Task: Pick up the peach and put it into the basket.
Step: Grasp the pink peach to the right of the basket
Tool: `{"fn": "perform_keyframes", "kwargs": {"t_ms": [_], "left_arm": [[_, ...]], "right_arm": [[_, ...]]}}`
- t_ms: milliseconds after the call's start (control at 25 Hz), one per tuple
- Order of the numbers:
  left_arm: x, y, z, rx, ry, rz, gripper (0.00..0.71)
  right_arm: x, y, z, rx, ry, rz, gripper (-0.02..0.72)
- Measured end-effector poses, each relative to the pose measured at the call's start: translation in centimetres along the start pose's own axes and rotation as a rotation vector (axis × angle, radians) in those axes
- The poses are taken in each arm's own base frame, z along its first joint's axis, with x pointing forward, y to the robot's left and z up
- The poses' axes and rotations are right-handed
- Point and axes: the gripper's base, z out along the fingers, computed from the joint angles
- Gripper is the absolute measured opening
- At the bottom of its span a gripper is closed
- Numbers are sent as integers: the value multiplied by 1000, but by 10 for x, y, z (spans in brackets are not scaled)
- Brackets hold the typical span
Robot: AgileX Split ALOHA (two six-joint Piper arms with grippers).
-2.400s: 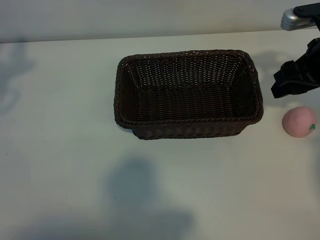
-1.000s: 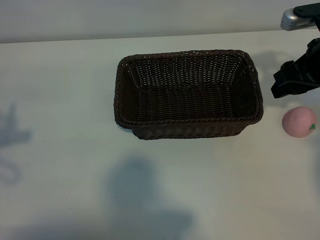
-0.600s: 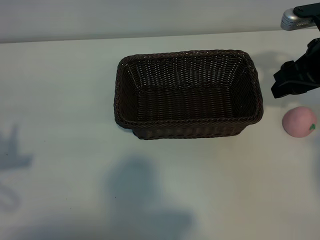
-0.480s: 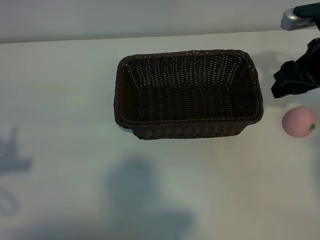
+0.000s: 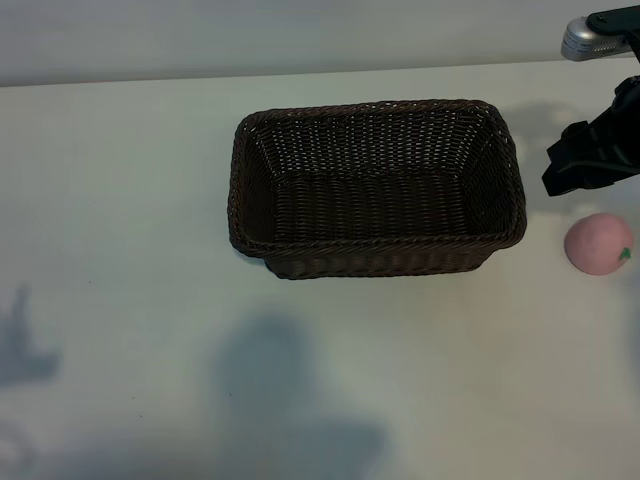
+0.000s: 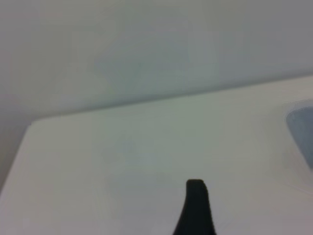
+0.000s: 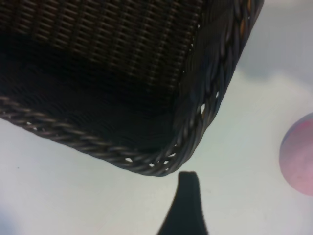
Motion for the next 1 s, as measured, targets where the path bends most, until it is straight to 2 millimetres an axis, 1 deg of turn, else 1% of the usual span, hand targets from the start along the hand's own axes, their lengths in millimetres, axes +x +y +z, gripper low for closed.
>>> {"fn": "perform_keyframes", "kwargs": {"t_ms": [280,400,600,1000], "left_arm": [[14,0,-24,-36,10,-93,581],[21,0,-31,-53,52,-148,581],[28,1,-36,-68,152,-189,581],[37,-1,-38,-66,259,-197,580]], "right_arm": [[0,0,0,0,-1,0,594],[0,0,0,0,-1,0,594],[0,0,0,0,-1,0,594],[0,0,0,0,-1,0,594]]}}
